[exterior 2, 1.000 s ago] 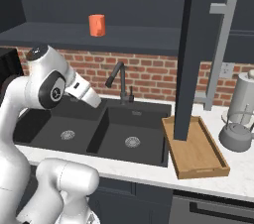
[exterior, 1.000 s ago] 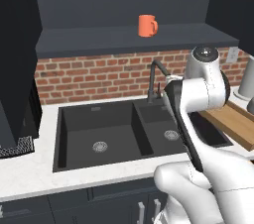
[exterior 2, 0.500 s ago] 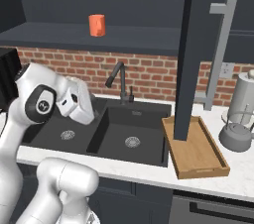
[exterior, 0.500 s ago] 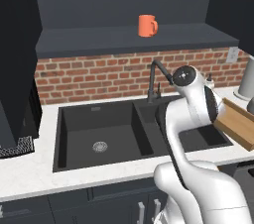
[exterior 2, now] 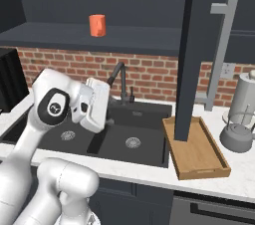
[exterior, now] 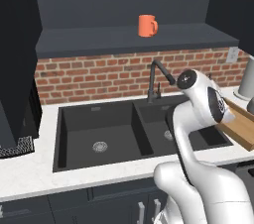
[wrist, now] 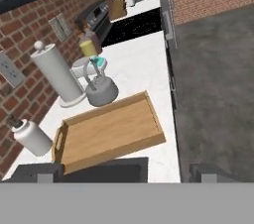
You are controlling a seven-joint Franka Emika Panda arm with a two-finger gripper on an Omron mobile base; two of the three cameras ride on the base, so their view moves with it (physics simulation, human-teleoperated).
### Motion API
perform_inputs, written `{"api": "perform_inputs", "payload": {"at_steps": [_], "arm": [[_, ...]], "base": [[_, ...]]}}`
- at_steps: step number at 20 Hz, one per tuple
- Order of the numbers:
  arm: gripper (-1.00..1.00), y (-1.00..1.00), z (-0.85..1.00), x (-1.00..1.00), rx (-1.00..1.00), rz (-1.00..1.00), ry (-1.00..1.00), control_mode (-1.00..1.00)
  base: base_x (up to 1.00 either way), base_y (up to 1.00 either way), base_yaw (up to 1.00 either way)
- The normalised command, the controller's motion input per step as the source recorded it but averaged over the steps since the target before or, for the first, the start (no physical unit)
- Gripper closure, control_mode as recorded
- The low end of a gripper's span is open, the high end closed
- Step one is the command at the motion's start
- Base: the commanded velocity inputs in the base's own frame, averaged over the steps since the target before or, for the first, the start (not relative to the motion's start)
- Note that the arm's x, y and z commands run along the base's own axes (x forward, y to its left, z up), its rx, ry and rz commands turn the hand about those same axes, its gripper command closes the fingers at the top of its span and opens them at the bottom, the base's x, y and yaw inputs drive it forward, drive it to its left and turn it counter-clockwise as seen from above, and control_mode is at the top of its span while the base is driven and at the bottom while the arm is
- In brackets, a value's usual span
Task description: Pick the kettle from the counter and place it on the tray. Then pick the mug from the cabinet and place it on the tray. Then close the cabinet doors.
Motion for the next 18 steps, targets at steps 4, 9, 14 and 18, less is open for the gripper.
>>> {"api": "perform_inputs", "payload": {"at_steps": [4, 9, 14, 18], "arm": [[-1.00, -0.53, -0.01, 0.00, -0.03, -0.15, -0.01, -1.00], [-1.00, -0.35, -0.04, 0.01, -0.19, -0.06, 0.00, -1.00], [-1.00, -0.46, -0.08, 0.00, -0.20, 0.00, 0.00, -1.00], [-1.00, -0.47, -0.12, 0.00, -0.18, 0.00, 0.00, -1.00]], "base": [[0.00, 0.00, 0.00], [0.00, 0.00, 0.00], [0.00, 0.00, 0.00], [0.00, 0.00, 0.00]]}}
